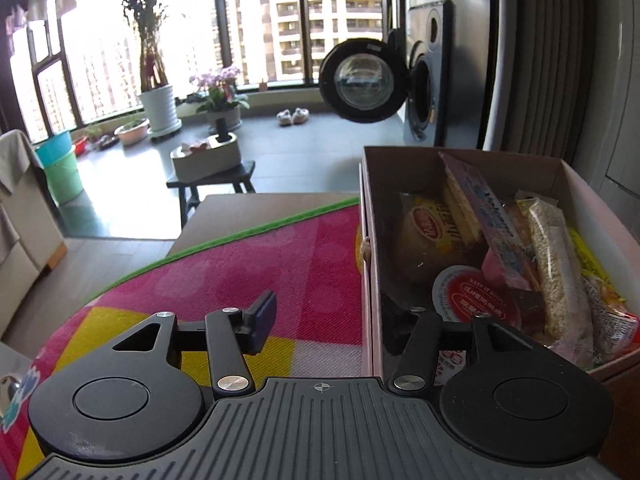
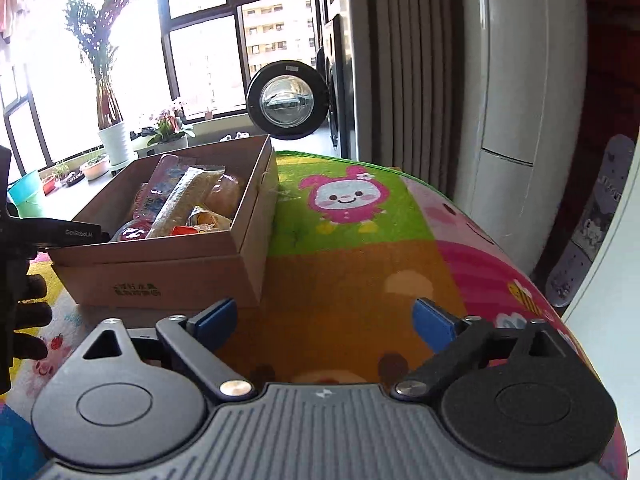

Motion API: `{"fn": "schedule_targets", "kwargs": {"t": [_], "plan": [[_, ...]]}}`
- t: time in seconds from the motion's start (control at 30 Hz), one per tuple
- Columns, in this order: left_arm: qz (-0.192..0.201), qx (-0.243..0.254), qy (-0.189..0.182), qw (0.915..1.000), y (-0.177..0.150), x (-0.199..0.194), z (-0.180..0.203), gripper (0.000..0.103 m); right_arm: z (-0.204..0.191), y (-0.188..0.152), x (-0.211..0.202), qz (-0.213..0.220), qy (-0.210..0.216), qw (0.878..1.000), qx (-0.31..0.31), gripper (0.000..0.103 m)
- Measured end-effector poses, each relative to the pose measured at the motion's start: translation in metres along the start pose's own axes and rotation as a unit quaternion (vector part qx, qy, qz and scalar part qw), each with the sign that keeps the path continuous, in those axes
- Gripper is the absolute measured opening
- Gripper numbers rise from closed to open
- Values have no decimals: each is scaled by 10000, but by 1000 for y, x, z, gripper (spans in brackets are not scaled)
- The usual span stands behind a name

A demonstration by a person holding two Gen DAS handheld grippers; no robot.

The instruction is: Organize objects

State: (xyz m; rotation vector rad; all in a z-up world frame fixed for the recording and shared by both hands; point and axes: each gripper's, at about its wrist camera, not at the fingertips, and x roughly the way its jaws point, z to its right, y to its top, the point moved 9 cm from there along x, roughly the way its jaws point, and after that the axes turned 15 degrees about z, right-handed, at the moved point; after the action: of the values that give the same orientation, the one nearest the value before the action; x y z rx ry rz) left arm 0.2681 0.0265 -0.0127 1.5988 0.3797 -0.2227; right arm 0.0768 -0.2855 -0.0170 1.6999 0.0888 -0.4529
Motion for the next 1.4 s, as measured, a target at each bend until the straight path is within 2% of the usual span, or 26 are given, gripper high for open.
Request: {"fn": "schedule_targets", "kwargs": {"t": [0.1,0.2,0.23,0.33,0.43,0.5,0.63,0.77,0.83,0.93,1.4], "plan": [[572,7,-103,9983,12,-48,-4,59,-6,-8,-29,-25,145,9999,-23,103],[956,-20,-173,9953,5,-105,-9,55,-24,-24,-50,-87,358,9990,-245,103],[937,27,-294,9952,-4,-121,-6,55,-31,-30,-54,-122,399,9985,-348,103],[482,145,-797,9956,-47,-155,11,55,-53,-46,-54,-355,537,9963,-561,103],[334,128,-898,9953,-77,-174,22,56,-68,-60,-51,-519,558,9925,-959,103],[315,100,-869,9957,-87,-180,25,56,-70,-67,-49,-573,432,9916,-1080,103],[262,382,-718,9963,-102,-179,30,55,-60,-71,-52,-565,404,9957,-614,103],[248,319,-805,9959,-103,-185,29,44,-61,-73,-56,-398,305,9966,-647,103],[226,182,-869,9958,-103,-185,28,44,-60,-73,-58,-227,322,9975,-591,103],[203,67,-906,9957,-103,-182,28,44,-62,-73,-55,-227,259,9972,-659,103],[193,69,-881,9959,-105,-181,30,44,-63,-72,-49,-226,226,9973,-661,103]]}}
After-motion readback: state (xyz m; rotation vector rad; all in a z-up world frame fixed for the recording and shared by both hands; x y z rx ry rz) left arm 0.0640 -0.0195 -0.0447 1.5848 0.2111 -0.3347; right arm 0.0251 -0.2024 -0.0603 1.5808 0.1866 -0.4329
